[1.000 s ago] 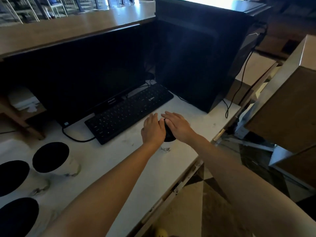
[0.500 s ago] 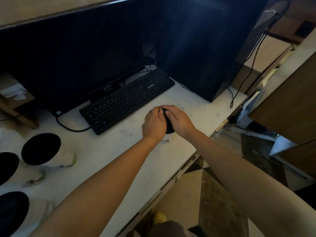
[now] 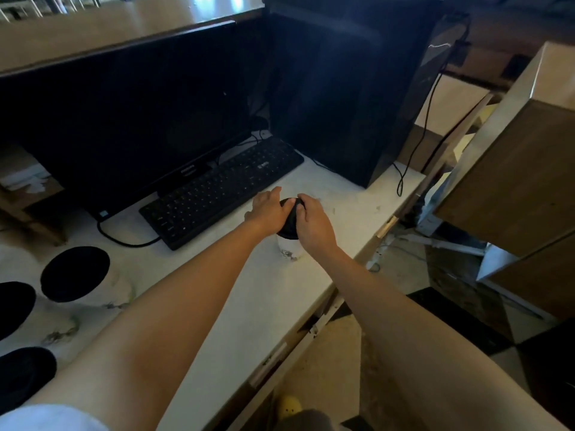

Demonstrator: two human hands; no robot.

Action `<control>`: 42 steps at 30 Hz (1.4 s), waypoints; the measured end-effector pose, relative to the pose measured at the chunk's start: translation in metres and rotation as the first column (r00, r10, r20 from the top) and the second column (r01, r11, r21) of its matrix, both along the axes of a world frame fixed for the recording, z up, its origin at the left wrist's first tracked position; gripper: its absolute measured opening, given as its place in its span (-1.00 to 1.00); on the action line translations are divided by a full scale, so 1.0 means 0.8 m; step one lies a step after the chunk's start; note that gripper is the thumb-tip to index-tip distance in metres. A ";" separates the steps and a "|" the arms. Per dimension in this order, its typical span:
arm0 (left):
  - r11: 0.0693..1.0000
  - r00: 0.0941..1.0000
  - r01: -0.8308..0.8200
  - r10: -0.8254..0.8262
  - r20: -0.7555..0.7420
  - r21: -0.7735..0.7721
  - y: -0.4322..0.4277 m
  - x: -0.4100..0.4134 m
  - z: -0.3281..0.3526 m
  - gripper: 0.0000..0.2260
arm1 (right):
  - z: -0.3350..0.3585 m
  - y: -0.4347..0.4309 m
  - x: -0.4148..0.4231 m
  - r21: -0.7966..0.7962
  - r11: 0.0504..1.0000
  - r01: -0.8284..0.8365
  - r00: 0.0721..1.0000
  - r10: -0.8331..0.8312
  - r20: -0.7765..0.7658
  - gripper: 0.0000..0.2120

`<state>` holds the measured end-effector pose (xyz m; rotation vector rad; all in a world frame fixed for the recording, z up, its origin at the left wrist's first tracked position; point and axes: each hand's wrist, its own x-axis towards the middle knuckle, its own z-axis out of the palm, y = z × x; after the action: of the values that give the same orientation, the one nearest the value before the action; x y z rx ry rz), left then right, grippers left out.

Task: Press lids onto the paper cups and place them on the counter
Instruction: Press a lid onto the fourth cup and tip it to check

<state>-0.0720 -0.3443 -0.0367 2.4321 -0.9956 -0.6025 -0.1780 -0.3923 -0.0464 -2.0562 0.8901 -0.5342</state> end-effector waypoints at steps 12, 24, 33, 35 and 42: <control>0.957 0.977 0.211 -0.209 -0.035 0.201 -0.006 0.010 0.027 -0.44 | -0.006 0.034 -0.040 0.337 0.941 -0.027 0.984 -0.034 0.175 -0.57; 0.934 0.888 0.291 -0.344 0.306 0.206 -0.009 -0.039 0.018 -0.55 | -0.076 0.008 -0.063 0.548 0.782 -0.296 0.953 0.281 0.115 -0.23; 0.940 0.879 0.277 -0.331 0.343 0.197 -0.008 -0.042 0.016 -0.57 | -0.102 -0.029 -0.030 0.497 0.763 -0.413 0.898 0.431 0.086 -0.11; 0.941 0.877 0.275 -0.329 0.350 0.196 -0.009 -0.042 0.016 -0.57 | -0.105 -0.034 -0.028 0.475 0.777 -0.412 0.898 0.435 0.068 -0.13; 0.940 0.869 0.279 -0.334 0.364 0.196 -0.010 -0.042 0.015 -0.58 | -0.103 -0.030 -0.029 0.434 0.800 -0.415 0.902 0.425 0.079 -0.17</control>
<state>-0.1052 -0.3519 -0.0249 2.5955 -1.5766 -0.2868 -0.2011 -0.4165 -0.1291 -1.7563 0.4769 -0.0510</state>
